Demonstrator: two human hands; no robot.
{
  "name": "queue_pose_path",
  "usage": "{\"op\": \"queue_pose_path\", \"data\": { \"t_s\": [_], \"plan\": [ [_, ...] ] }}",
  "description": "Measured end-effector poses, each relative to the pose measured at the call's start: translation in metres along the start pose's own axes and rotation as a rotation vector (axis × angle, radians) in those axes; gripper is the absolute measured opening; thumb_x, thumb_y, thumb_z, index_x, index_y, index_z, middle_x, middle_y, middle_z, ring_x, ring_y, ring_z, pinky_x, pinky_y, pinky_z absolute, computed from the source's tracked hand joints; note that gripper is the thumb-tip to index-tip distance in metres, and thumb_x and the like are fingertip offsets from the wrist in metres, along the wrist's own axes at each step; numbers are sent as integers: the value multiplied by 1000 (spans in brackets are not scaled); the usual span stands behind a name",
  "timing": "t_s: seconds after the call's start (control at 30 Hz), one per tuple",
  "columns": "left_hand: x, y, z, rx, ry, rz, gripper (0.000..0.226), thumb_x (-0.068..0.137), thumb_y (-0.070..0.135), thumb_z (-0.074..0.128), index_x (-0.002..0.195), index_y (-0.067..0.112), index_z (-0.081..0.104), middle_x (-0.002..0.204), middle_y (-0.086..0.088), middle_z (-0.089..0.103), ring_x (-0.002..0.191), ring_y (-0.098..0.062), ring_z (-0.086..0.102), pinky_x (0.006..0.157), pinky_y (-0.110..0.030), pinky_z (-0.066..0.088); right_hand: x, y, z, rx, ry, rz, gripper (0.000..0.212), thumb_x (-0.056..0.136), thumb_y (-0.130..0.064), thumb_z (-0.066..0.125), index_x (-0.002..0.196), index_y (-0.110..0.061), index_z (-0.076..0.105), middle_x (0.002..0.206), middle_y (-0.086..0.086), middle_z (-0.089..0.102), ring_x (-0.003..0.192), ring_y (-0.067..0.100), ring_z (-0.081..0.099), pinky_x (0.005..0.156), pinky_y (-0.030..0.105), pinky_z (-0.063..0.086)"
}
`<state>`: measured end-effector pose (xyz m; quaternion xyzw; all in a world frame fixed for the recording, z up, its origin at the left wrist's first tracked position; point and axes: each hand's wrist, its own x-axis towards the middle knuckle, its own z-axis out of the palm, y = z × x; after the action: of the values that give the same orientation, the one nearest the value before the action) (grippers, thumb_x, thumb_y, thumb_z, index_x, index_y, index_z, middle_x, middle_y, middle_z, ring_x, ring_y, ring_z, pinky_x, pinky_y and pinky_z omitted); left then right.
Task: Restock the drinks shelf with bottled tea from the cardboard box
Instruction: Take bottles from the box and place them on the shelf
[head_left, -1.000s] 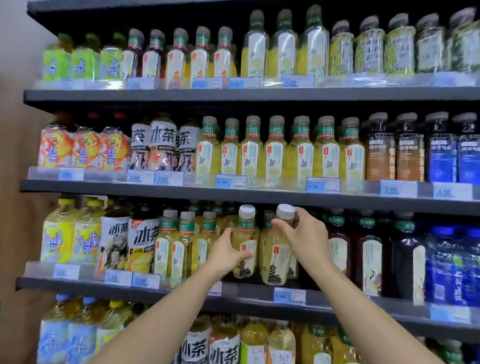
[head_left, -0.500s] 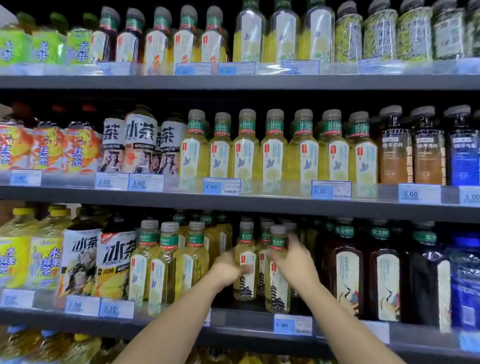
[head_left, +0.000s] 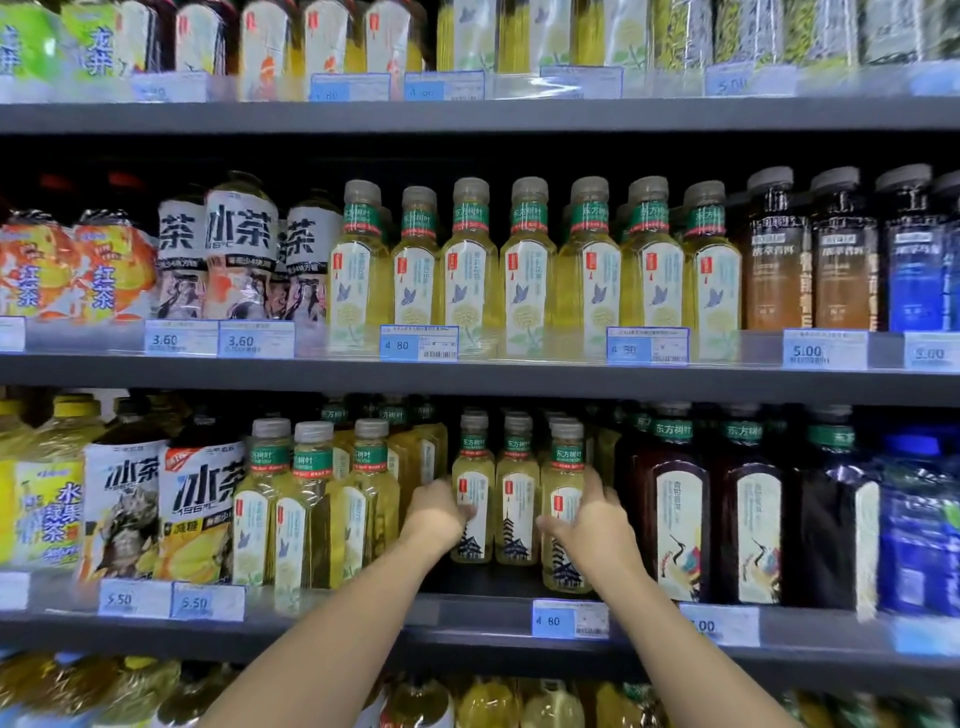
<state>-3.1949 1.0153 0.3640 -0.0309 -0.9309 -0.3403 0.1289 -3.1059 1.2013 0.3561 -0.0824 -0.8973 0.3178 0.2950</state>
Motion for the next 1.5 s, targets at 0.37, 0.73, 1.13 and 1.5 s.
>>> {"op": "queue_pose_path", "data": {
  "t_s": [0.37, 0.73, 1.13, 1.5],
  "plan": [
    [-47, 6, -6, 28, 115, 131, 35, 96, 27, 66, 123, 7, 61, 115, -12, 68, 96, -25, 70, 80, -35, 59, -17, 2, 2, 84, -12, -21, 98, 78, -37, 81, 152, -27, 17, 129, 12, 51, 114, 30, 58, 93, 44, 53],
    [-198, -36, 13, 48, 192, 518, 5, 98, 25, 57, 96, 23, 61, 90, 11, 56, 89, -10, 54, 76, -28, 48, -157, 0, -8, -18, 36, -388, 16, 90, -22, 58, 81, -23, 45, 79, -8, 48, 74, 14, 49, 66, 34, 47],
    [-389, -278, 173, 253, -525, 79, 5, 91, 27, 60, 91, 22, 59, 96, -8, 69, 94, -30, 67, 75, -39, 53, -411, 175, 168, -137, -649, -256, 9, 87, -23, 52, 89, -15, 50, 78, 4, 57, 75, 28, 57, 64, 40, 46],
    [-432, -358, 229, 349, -888, -124, 45, 84, 48, 71, 108, 12, 58, 105, -8, 54, 98, -33, 60, 87, -47, 52, -554, 292, 292, -487, -1559, -346, 43, 92, -42, 52, 130, -23, 59, 132, 11, 58, 122, 34, 54, 98, 37, 45]
  ]
}}
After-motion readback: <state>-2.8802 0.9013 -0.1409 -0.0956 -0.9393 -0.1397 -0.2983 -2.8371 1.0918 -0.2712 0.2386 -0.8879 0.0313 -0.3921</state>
